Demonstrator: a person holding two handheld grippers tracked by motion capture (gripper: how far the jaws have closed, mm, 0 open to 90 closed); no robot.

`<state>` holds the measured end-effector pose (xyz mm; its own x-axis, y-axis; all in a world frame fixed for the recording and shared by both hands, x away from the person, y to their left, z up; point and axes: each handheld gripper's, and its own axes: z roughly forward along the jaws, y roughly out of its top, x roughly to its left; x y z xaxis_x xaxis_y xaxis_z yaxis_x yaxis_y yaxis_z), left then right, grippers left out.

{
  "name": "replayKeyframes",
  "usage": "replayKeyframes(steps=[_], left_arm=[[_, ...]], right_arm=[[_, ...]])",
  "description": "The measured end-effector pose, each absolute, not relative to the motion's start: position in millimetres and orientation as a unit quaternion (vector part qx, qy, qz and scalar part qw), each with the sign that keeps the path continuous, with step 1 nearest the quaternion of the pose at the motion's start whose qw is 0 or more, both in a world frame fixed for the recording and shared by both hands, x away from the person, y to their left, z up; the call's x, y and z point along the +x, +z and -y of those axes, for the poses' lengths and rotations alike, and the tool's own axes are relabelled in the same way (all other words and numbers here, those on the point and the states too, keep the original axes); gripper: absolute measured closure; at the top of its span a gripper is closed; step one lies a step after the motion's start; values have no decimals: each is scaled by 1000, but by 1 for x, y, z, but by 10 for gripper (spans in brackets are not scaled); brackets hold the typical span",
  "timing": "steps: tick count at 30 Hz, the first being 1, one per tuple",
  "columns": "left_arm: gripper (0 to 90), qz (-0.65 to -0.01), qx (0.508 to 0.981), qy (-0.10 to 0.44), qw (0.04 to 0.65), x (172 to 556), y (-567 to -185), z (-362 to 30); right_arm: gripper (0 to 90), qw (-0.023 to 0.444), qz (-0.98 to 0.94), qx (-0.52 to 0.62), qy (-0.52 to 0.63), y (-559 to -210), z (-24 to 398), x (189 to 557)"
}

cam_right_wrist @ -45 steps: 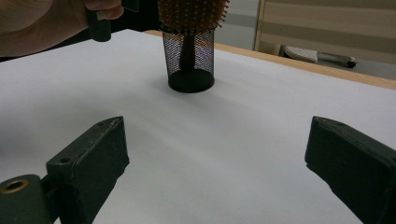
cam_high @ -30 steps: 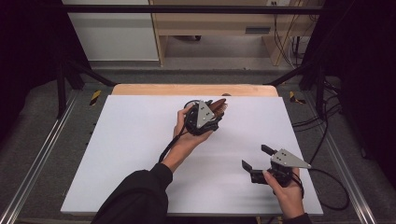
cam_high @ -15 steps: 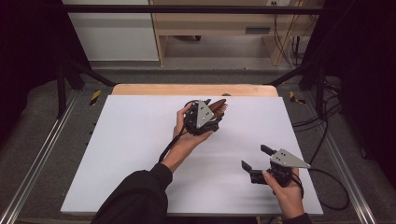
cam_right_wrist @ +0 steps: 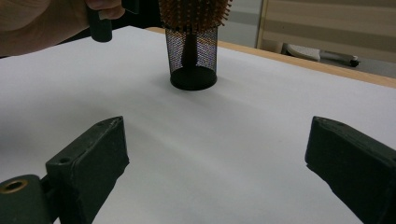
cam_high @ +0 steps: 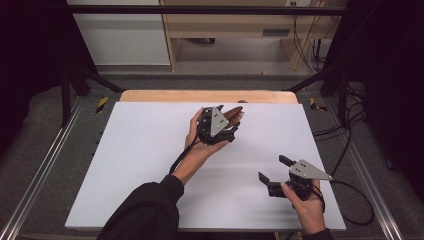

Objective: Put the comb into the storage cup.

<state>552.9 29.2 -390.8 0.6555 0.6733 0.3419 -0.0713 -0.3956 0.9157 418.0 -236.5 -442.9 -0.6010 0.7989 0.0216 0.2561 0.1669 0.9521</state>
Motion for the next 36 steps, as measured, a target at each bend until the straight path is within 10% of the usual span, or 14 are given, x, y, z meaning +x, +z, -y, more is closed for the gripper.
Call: replayKeyframes(steps=[36], left_arm=[[73,-203,758,344,516,552,-394,-25]], right_arm=[[61,255,-721,366,530,-443,236,418]])
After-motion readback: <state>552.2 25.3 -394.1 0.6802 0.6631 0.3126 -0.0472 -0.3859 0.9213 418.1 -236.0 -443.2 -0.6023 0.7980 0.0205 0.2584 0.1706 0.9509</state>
